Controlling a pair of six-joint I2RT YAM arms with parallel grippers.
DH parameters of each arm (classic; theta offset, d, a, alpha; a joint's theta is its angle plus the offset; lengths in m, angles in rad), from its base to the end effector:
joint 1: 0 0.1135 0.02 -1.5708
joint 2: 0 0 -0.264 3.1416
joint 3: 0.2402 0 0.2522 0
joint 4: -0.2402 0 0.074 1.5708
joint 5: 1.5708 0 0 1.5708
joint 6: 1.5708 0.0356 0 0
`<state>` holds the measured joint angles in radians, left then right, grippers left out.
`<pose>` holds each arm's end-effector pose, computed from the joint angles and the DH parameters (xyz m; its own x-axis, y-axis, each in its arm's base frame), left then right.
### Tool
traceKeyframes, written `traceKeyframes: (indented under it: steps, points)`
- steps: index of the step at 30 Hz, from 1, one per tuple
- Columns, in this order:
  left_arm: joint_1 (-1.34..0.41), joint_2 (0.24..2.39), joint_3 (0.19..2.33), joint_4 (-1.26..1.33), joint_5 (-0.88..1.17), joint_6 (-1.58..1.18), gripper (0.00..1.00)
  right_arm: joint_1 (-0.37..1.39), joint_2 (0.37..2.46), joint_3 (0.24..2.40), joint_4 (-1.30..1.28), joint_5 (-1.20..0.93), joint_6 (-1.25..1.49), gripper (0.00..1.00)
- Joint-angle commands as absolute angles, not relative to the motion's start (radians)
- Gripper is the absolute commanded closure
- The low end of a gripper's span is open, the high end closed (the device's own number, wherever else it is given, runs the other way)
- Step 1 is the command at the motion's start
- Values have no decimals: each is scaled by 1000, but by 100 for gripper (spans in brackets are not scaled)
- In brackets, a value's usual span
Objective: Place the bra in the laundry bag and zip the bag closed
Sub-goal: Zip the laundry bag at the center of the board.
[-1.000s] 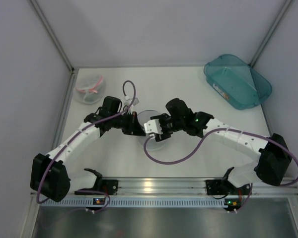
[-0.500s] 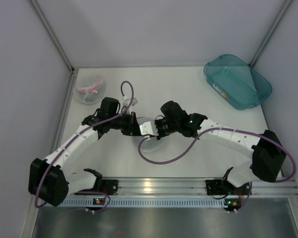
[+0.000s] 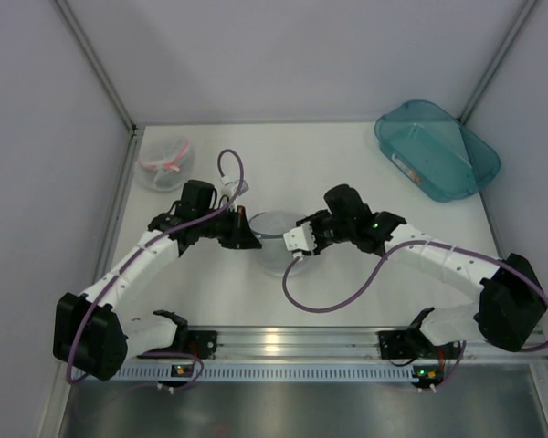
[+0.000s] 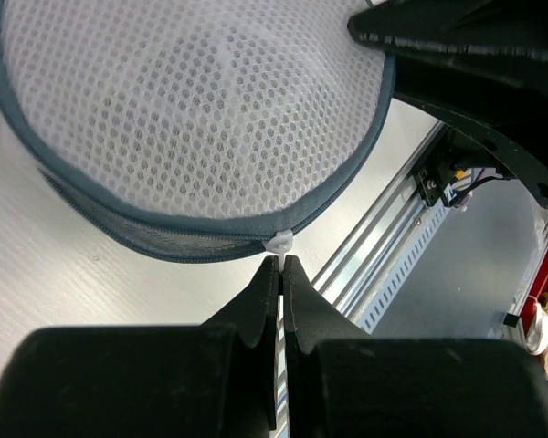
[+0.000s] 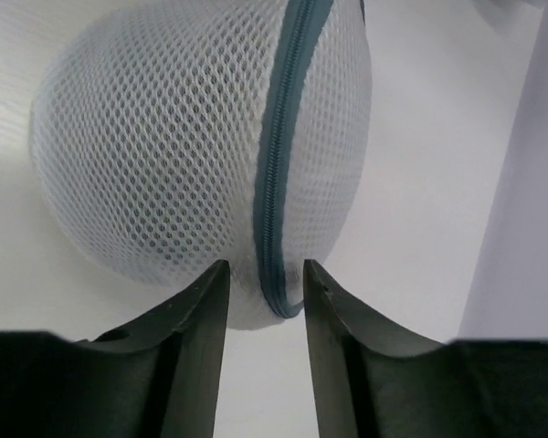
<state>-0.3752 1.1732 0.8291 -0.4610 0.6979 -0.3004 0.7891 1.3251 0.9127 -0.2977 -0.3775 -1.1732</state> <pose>0.2138 -0.1088 0.2577 -0.8464 0.0897 -0.5249 0.4656 0.6032 -0.6476 0.1918 0.2118 0.2565 0.6120 -0.6001 -0.5152 -0.7551 -0.2498 -0.6061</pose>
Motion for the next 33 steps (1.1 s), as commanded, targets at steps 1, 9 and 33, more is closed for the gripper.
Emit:
traceKeyframes:
  steps: [1, 9, 33]
  points:
    - [-365, 1157, 853, -451, 738, -285, 100, 759, 1324, 991, -337, -356, -1184, 59]
    - [-380, 1169, 871, -451, 755, -295, 100, 830, 1333, 1141, -402, -434, -985, 45]
    - [-403, 1115, 850, -437, 698, -324, 100, 957, 1525, 1229, -379, -351, -873, 98]
